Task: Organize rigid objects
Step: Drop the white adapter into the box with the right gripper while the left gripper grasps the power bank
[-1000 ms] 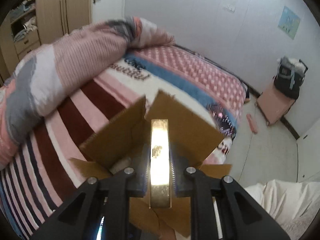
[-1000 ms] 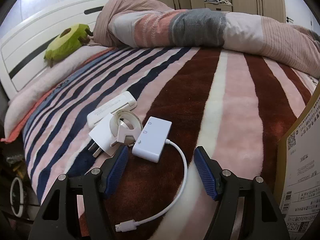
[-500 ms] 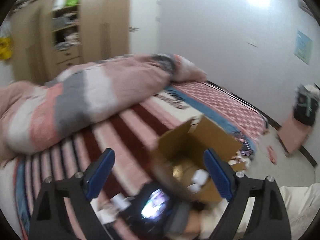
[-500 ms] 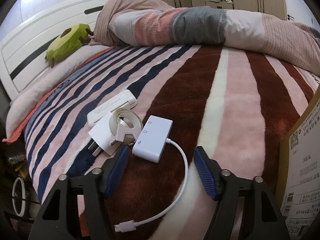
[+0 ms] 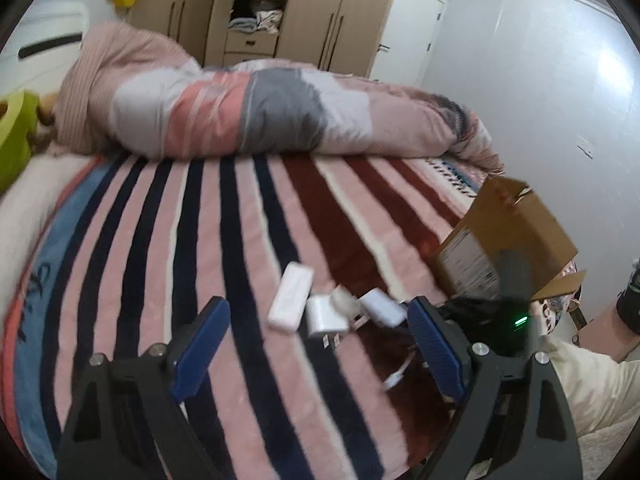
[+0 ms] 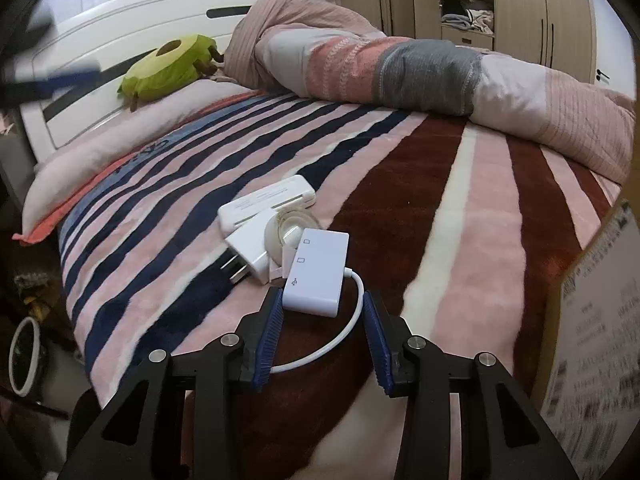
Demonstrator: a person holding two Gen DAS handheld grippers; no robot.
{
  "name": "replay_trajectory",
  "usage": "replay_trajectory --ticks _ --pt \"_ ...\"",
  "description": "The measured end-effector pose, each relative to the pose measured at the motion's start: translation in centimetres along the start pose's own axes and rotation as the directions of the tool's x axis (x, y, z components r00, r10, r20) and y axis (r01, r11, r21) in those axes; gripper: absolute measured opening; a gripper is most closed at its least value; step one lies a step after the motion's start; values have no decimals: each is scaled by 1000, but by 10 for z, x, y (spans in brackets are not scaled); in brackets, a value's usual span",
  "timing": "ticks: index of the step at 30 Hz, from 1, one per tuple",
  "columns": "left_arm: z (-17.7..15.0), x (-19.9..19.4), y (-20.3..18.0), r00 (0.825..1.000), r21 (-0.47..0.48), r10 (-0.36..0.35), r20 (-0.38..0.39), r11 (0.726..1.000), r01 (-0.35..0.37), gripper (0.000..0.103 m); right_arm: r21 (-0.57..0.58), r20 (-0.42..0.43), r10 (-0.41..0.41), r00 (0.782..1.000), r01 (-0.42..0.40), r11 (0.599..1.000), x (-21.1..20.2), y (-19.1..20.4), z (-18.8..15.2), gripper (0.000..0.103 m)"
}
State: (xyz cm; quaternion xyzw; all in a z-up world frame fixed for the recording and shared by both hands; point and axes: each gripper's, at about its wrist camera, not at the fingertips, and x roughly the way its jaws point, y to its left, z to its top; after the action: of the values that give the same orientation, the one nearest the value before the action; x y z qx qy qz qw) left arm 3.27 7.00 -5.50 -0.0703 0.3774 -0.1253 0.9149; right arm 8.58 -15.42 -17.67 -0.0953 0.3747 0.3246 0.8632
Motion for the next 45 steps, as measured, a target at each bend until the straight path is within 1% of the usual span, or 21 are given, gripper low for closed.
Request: replay_trajectory --ticks 2,5,8,11,15,16,18,20,21,24,25,27,28,31,32,33,36,38,42,44,45 --pt "-9 12 6 1000 -1 7 -15 1000 -7 89 13 1 -16 1000 16 1000 -8 1 0 36" --pt "-20 30 12 999 5 22 -40 1000 -22 89 18 33 15 999 -15 1000 -31 10 8 36" --pt "-27 40 15 999 -2 2 -49 1000 -2 89 -38 90 20 996 -16 999 -59 28 24 36" --pt "-33 52 19 998 -9 4 -64 1000 -4 89 -72 139 24 990 -14 997 -89 43 43 36" --pt "-34 62 22 997 -13 1 -77 1000 -2 87 -97 212 8 977 13 995 -131 46 67 36" --pt "-34 65 22 997 -11 2 -80 1000 -3 85 -102 229 -1 973 25 994 -140 45 71 36" --pt "-31 71 22 996 -2 7 -85 1000 -7 76 -100 254 -30 967 57 993 -159 37 77 36" --pt "-25 81 24 995 6 25 -93 1000 -24 61 -68 270 -78 960 100 993 -179 20 80 36" --pt "-22 86 26 994 9 33 -106 999 -32 58 -52 277 -106 955 125 991 -187 11 81 36" --pt "-17 97 32 992 19 39 -119 999 -37 57 4 288 -213 934 221 975 -214 -17 78 37" --pt "-16 99 33 992 20 44 -122 999 -41 57 23 281 -261 924 265 964 -223 -29 75 37" --pt "-15 107 35 989 21 57 -135 998 -55 57 49 255 -328 910 327 944 -233 -45 69 38" --pt "-14 109 36 988 21 54 -141 998 -52 57 60 238 -350 906 346 936 -235 -53 67 38" --pt "-14 120 36 986 22 33 -163 999 -30 57 84 169 -413 895 404 911 -230 -72 60 44" --pt "-14 125 35 984 29 38 -173 999 -34 57 91 157 -421 894 411 907 -227 -76 57 53" --pt "-14 128 34 982 37 42 -182 999 -36 57 95 151 -415 897 404 910 -224 -78 54 58" --pt "-15 137 29 979 58 42 -198 998 -31 56 88 162 -377 912 367 926 -219 -74 51 58" --pt "-15 143 23 976 87 58 -211 995 -41 44 76 178 -355 918 347 935 -218 -72 52 58" --pt "-15 151 16 973 111 68 -219 993 -44 39 58 206 -291 934 286 957 -213 -61 59 59" --pt "-14 155 13 972 121 71 -223 992 -45 35 52 217 -256 942 251 967 -211 -55 61 59" --pt "-13 157 12 972 127 74 -225 991 -47 35 54 223 -229 947 223 973 -211 -52 63 59"
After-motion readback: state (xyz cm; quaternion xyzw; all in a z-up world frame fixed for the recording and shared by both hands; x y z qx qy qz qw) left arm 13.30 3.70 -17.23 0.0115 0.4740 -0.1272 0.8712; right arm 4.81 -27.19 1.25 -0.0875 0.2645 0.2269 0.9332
